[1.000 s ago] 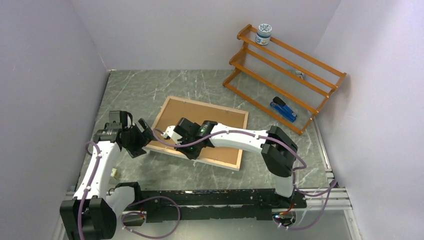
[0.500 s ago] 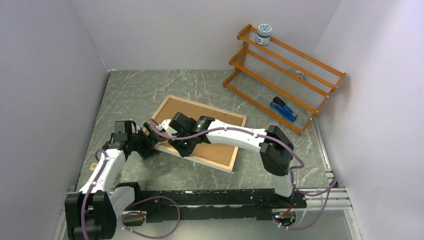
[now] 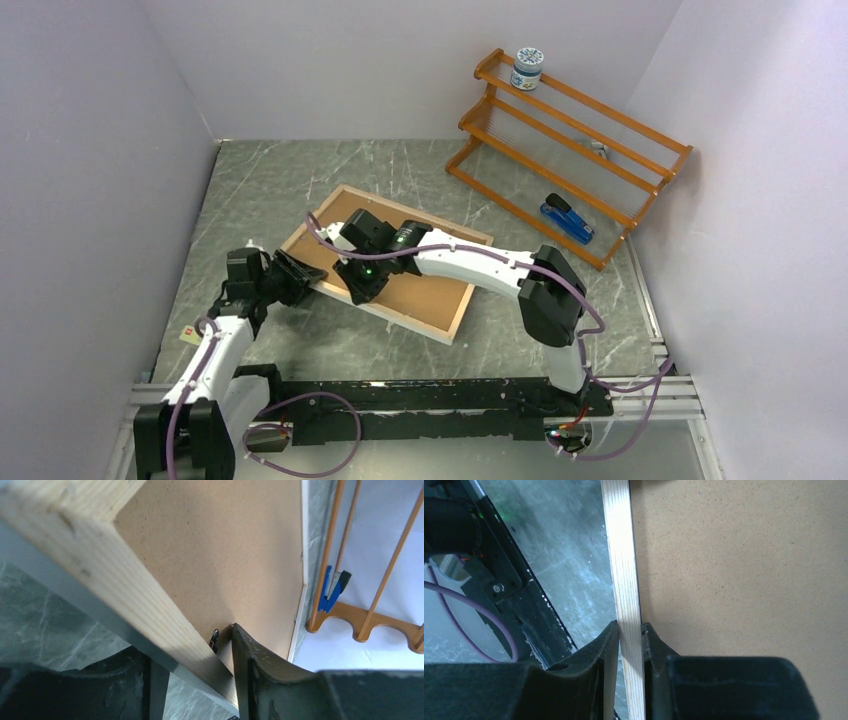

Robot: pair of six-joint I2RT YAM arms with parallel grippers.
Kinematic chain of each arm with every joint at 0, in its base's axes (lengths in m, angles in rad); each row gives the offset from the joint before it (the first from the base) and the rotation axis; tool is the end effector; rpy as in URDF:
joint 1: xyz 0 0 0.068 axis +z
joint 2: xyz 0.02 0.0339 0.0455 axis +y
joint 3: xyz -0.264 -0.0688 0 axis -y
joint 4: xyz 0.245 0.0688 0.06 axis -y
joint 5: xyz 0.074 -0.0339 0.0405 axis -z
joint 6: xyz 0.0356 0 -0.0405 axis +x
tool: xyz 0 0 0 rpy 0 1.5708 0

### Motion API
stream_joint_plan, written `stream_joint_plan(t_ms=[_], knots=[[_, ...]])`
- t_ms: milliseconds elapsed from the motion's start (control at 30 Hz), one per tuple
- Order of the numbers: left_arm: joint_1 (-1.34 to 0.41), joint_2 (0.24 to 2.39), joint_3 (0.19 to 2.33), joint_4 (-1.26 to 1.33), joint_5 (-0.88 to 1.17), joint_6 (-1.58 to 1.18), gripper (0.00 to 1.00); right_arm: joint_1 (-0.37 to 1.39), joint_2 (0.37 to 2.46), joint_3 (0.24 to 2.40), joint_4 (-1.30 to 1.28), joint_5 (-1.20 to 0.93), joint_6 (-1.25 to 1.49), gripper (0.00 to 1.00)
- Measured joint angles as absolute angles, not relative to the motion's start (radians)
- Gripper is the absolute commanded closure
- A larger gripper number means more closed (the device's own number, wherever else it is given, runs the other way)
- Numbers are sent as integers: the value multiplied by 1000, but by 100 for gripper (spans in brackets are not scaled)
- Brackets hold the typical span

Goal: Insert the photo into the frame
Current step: Turn over the photo frame at the center of the board.

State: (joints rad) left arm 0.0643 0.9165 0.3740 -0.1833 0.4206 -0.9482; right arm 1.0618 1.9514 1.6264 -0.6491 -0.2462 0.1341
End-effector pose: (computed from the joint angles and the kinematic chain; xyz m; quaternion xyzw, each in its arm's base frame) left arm 0.1803 -0.0030 0.1772 -0.3577 0.8216 -0.3436 0.2810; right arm 0.2022 0.3801 0.2475 -0.4567 0.8322 0.2612 0.1750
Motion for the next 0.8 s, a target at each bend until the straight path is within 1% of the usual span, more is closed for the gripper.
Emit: stream_joint_plan(t_ms=[67,133,200,267,400,500,567,667,800], knots=[[65,894,376,-184,404,-955,63,1061,1951,1646,-654,-244,143,93],[71,890,390,-191,402,-988,67,1061,1951,1658,-658,-238,148,91],[73,900,421,-205,406,-1018,75,1062,1952,1670,-664,-226,154,86],[73,917,466,-219,416,-1046,81,1062,1952,1684,-669,-205,159,79],[68,962,567,-271,421,-1037,91,1072,1952,1724,-688,-141,163,57],[67,1009,635,-340,417,-1044,94,1088,1950,1755,-697,-24,152,41],[69,1036,677,-389,414,-1055,95,1109,1950,1764,-706,54,148,34],[69,1061,723,-443,410,-1065,97,1151,1950,1773,-714,199,131,29],[69,1084,784,-508,401,-1068,97,1226,1950,1773,-728,405,99,28]])
